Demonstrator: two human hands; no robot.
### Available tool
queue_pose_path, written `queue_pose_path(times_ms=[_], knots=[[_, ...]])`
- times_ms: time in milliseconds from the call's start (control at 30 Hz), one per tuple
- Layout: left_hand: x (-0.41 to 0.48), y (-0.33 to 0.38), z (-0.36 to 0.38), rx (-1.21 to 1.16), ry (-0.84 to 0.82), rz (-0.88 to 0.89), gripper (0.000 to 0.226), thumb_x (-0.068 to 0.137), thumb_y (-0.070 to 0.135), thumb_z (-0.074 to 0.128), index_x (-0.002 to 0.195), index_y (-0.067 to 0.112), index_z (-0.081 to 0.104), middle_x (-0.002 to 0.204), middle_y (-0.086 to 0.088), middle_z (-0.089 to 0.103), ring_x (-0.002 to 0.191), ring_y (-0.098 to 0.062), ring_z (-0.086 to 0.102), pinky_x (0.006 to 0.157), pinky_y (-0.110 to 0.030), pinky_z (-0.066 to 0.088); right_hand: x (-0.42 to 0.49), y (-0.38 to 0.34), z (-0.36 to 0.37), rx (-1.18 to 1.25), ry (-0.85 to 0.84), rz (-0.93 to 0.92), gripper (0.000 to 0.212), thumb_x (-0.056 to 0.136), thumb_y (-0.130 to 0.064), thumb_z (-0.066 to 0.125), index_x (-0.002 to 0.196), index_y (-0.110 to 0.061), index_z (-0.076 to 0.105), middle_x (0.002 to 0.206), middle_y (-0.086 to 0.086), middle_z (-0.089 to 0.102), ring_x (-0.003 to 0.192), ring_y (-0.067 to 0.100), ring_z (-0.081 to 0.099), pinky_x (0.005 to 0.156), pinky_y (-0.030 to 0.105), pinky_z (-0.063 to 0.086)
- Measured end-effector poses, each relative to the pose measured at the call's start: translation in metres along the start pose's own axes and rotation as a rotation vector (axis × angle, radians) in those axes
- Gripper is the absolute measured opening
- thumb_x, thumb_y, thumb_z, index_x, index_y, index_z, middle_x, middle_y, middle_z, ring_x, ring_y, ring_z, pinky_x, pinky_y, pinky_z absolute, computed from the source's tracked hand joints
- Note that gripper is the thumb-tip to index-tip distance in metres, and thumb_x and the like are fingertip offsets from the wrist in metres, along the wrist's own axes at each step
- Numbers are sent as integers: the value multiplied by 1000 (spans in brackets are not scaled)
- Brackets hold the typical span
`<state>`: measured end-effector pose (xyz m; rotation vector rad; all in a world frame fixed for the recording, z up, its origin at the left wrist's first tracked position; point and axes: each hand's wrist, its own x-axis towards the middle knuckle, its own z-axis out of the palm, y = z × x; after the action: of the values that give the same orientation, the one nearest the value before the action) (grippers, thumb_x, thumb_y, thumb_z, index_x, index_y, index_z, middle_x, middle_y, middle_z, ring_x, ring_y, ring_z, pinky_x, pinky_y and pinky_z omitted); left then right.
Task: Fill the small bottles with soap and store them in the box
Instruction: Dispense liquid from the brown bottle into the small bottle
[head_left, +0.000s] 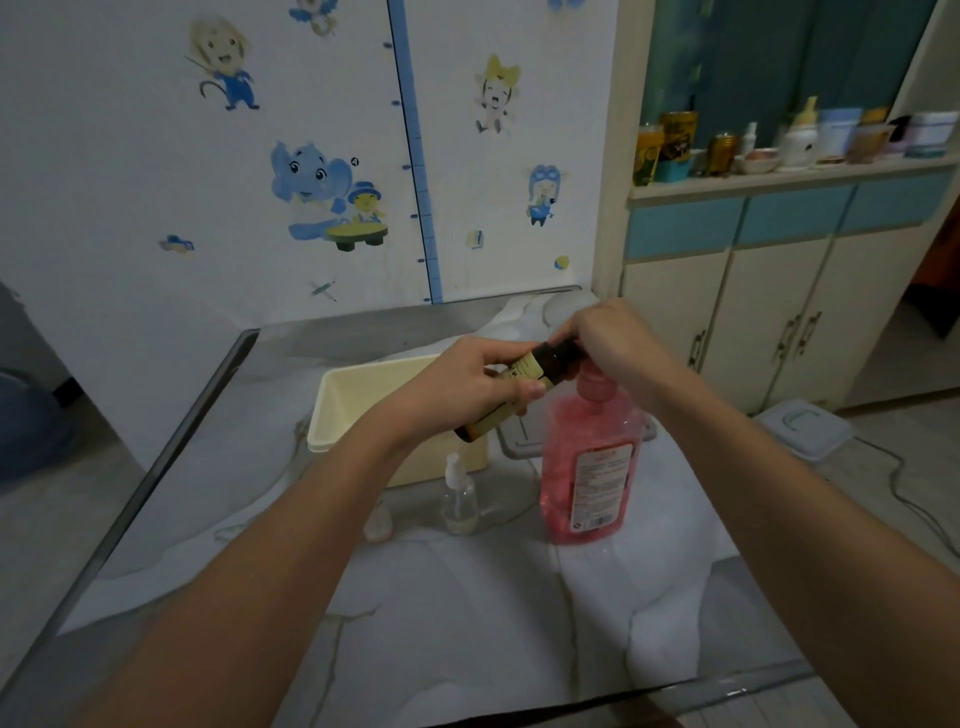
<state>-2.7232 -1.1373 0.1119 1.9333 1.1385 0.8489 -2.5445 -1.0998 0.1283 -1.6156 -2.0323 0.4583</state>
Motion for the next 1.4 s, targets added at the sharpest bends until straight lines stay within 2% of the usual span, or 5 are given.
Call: queue_pose_path(times_ms=[233, 567, 1100, 1267, 1400], knots=[[2, -4, 0, 36, -15, -8, 35, 86, 14, 68, 118, 28, 67, 97, 0, 72, 76, -13, 69, 73, -21, 56, 4, -1, 8, -496, -44, -154, 38, 76, -17, 75, 112, -29, 70, 99, 0, 73, 98, 18, 62, 89, 29, 47], [-1, 2, 1, 27, 2, -9, 37, 86, 10, 67, 121, 24, 66, 97, -2, 71, 74, -13, 67, 75, -25, 56, -2, -4, 2, -221, -49, -43, 31, 79, -15, 68, 110, -16, 72, 76, -3, 72, 76, 19, 65, 70, 28, 51], [0, -6, 6, 6, 12, -33, 36, 85, 12, 68, 119, 25, 68, 93, 2, 72, 75, -13, 67, 82, -34, 56, 3, 4, 13, -393, 14, -110, 37, 73, -16, 77, 109, -21, 71, 99, 2, 71, 98, 19, 61, 83, 29, 48], [2, 4, 0, 5, 8, -14, 37, 86, 11, 67, 122, 23, 66, 103, -7, 72, 80, -21, 70, 77, -28, 57, 1, 2, 1, -416, 20, -186, 24, 81, -12, 57, 98, -3, 72, 56, -7, 64, 54, 11, 58, 49, 24, 49], [3, 1, 0, 2, 7, -18, 38, 86, 11, 68, 122, 23, 66, 103, -7, 72, 80, -21, 70, 75, -26, 56, 1, -4, 2, -502, -24, -171, 31, 72, -9, 74, 99, -23, 74, 86, -2, 73, 87, 16, 63, 77, 23, 47]])
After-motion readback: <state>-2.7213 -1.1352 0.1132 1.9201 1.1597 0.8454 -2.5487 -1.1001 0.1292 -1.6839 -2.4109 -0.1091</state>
